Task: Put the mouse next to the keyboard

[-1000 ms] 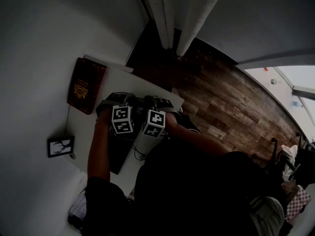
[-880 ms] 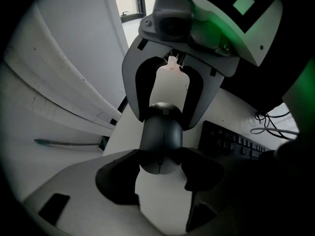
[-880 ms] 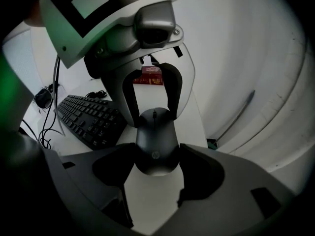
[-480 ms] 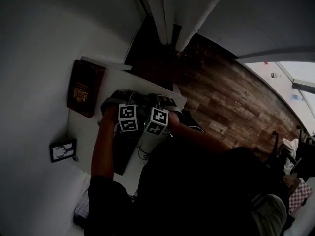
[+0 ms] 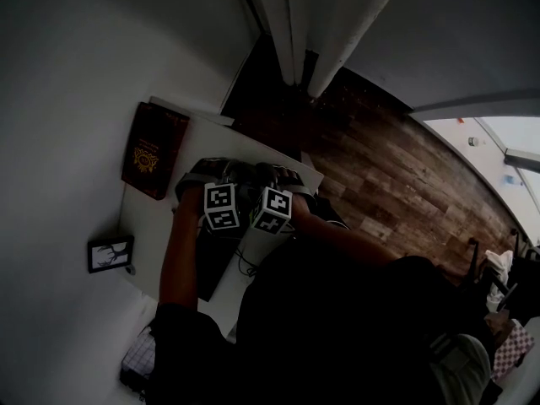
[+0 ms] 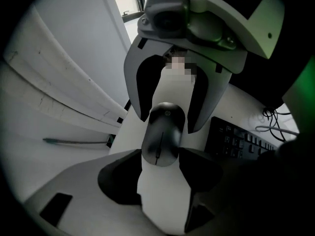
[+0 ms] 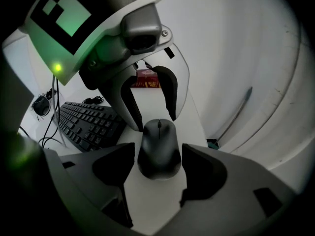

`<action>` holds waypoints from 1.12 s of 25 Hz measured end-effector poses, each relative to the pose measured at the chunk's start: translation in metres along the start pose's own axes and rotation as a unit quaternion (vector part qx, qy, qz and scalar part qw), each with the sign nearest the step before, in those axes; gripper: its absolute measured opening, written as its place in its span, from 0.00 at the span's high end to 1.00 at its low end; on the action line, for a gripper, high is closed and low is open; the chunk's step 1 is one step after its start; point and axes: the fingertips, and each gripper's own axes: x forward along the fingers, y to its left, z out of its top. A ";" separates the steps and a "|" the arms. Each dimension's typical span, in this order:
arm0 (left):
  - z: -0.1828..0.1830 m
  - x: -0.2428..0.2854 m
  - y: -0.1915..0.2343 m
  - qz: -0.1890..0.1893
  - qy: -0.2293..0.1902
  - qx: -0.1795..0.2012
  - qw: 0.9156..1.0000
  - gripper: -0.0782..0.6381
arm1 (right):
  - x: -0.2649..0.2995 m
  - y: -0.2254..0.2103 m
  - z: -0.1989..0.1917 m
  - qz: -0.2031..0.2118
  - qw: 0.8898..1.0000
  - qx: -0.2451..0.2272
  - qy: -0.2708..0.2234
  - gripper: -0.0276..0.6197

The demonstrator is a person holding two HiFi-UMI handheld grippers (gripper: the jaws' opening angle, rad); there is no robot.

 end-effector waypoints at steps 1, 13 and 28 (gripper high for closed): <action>0.001 -0.003 0.000 0.002 -0.002 -0.007 1.000 0.57 | -0.002 0.001 0.003 0.003 1.000 -0.001 -0.006 0.50; 0.012 -0.058 -0.005 0.147 -0.069 -0.224 0.961 0.88 | -0.040 -0.005 0.021 -0.021 0.995 -0.015 -0.095 0.50; -0.002 -0.160 -0.091 0.432 -0.216 -0.688 0.542 0.89 | -0.084 0.050 0.072 0.083 0.966 -0.031 -0.241 0.93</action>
